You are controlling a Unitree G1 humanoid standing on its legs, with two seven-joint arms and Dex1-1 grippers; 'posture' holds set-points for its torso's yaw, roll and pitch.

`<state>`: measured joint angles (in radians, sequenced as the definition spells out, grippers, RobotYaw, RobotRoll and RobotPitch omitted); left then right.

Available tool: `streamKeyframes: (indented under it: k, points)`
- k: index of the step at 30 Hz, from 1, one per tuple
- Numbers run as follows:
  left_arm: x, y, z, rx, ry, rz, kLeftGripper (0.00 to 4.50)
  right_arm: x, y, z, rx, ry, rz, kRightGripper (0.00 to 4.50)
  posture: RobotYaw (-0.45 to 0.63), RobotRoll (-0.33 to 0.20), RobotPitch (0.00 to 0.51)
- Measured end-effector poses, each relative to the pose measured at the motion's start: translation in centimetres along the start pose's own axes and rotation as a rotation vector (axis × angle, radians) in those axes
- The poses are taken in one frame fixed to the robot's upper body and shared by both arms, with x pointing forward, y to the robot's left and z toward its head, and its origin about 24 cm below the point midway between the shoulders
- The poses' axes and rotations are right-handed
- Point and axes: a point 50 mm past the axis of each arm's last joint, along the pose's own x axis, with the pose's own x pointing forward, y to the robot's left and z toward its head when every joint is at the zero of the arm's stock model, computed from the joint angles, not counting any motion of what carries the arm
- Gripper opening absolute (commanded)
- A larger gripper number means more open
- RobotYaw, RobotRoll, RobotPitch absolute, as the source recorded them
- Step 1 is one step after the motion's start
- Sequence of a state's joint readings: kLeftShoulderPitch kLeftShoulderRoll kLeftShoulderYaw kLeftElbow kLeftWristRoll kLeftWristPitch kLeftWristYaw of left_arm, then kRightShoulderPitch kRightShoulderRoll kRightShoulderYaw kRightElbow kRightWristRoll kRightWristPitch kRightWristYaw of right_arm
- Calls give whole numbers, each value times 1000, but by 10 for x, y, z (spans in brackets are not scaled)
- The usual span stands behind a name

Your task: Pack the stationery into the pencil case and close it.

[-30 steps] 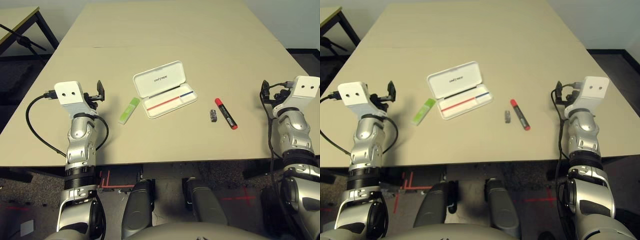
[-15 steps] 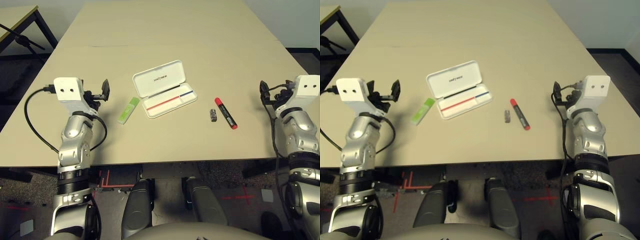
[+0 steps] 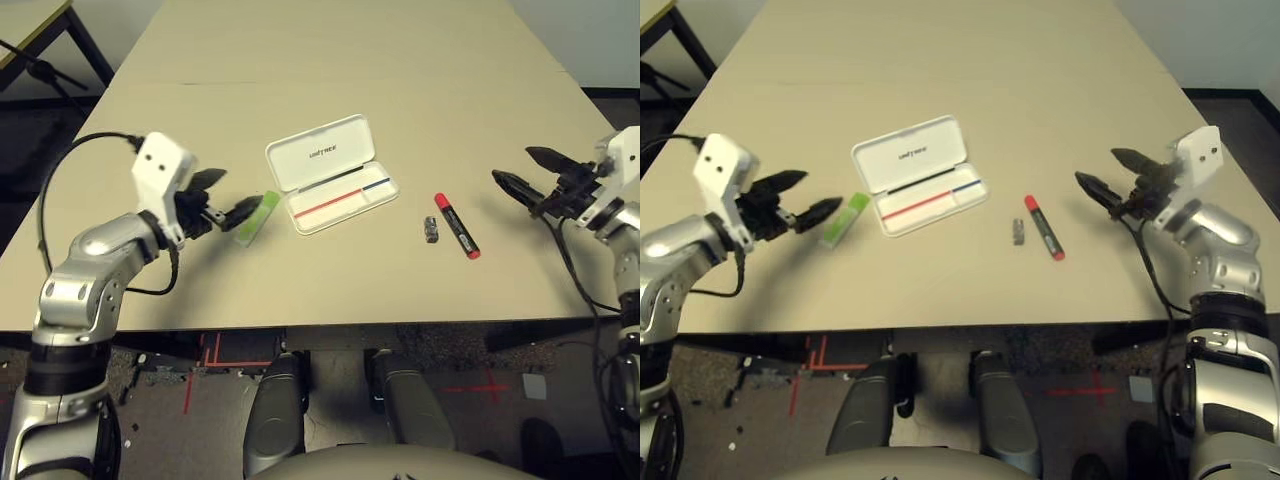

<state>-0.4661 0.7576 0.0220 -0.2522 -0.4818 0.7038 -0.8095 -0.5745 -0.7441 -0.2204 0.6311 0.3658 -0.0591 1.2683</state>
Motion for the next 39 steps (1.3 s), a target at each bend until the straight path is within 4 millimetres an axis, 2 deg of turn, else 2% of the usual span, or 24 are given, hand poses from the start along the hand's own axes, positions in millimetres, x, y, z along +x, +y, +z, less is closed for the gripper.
streamKeyframes:
  k: [5, 8, 13, 21, 24, 31, 36, 39]
  points:
    - [20, -1, 2, 31, 81, -128, 4472, -2, 8, 1, 75, 29, 200, 4500, -32, 0, 180]
    - [39, -3, 3, 58, 147, -196, 4472, 3, 12, 5, 61, 7, 269, 4500, -37, 0, 178]
    - [74, -15, 0, 68, 225, -272, 4472, 7, 12, 13, 32, -13, 302, 4500, -56, 0, 177]
    - [108, -28, -12, 48, 301, -322, 4472, 1, 8, 23, 1, -13, 330, 4500, -80, 0, 181]
    - [112, -26, -20, 36, 346, -302, 4472, -3, 6, 27, 7, -13, 324, 4500, -84, 0, 182]
    - [114, -21, -21, 82, 394, -295, 4472, -1, 7, 34, 1, -35, 350, 4500, -87, 0, 183]
    - [108, -17, -24, 120, 437, -312, 4472, 0, 8, 36, -1, -39, 356, 4500, -80, 0, 185]
    - [106, -14, -26, 133, 455, -298, 3856, 0, 8, 36, 0, -40, 356, 4500, -72, 0, 188]
